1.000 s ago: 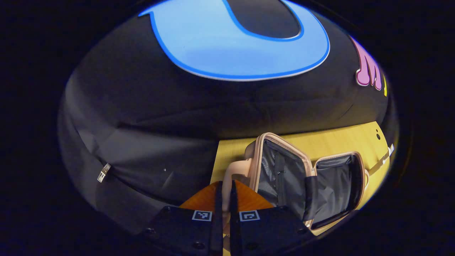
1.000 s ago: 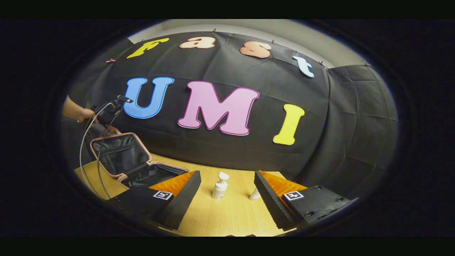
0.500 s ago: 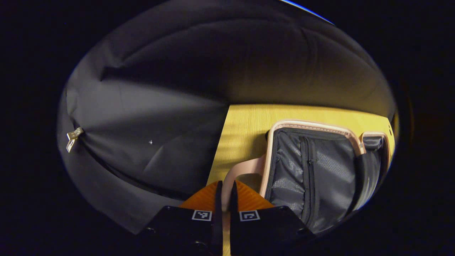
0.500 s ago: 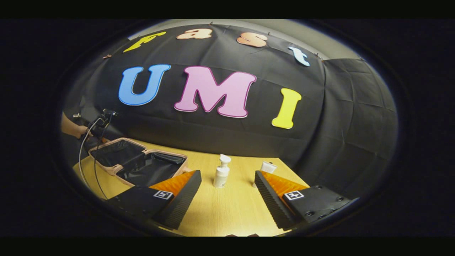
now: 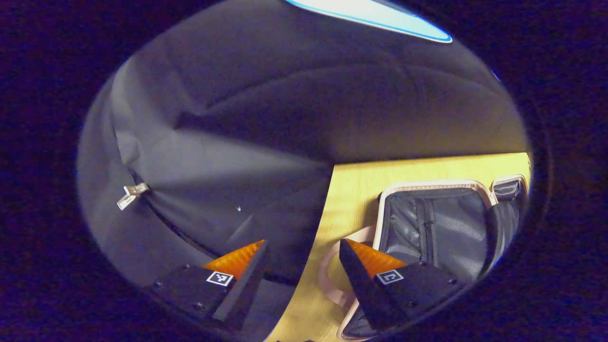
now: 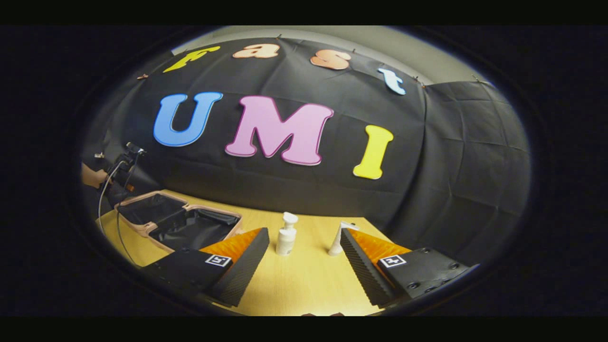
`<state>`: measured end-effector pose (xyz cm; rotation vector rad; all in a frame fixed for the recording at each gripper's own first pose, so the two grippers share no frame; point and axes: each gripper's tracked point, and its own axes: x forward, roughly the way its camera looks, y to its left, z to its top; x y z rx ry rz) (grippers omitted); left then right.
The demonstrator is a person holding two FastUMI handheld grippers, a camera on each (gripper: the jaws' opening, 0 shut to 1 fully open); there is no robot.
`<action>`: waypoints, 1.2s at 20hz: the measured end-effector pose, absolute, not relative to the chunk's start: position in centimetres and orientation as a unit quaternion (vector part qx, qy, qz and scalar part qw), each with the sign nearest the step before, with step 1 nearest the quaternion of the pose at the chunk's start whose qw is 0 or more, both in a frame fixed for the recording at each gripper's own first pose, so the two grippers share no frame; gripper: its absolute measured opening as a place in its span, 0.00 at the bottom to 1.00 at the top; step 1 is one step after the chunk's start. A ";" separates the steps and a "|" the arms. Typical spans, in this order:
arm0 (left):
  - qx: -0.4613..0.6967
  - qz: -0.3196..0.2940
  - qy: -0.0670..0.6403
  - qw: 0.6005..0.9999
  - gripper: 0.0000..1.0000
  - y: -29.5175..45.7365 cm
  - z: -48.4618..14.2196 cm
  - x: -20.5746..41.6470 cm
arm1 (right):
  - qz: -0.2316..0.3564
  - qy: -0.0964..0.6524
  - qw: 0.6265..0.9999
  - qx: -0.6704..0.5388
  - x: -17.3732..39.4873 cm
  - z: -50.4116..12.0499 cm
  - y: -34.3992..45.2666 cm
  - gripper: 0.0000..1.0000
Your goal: First open the suitcase, pack the skin care products into it, and then close the suitcase.
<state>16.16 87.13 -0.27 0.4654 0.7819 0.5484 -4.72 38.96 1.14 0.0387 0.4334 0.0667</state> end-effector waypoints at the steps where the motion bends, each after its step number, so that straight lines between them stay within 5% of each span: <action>1: 0.228 0.250 0.339 0.878 0.99 84.6 2.1 16.9 | 0.025 0.210 0.977 0.020 -4.3 1.1 38.1 0.95; 5: 0.155 0.213 0.211 0.941 0.98 70.6 8.0 18.2 | -0.027 0.196 0.980 0.032 -1.8 -0.3 33.4 0.96; 11: 0.129 0.117 0.083 0.981 0.98 44.7 8.7 19.9 | -0.002 0.157 0.988 0.008 4.8 -7.0 30.3 0.96; 16: 0.114 0.081 0.074 0.987 0.98 32.3 1.5 19.2 | 0.011 0.160 0.985 0.061 8.1 -10.8 28.6 0.96; 24: 0.102 0.026 0.171 0.980 0.99 21.1 -15.5 16.4 | 0.005 0.198 0.977 0.077 9.1 -17.3 23.7 0.97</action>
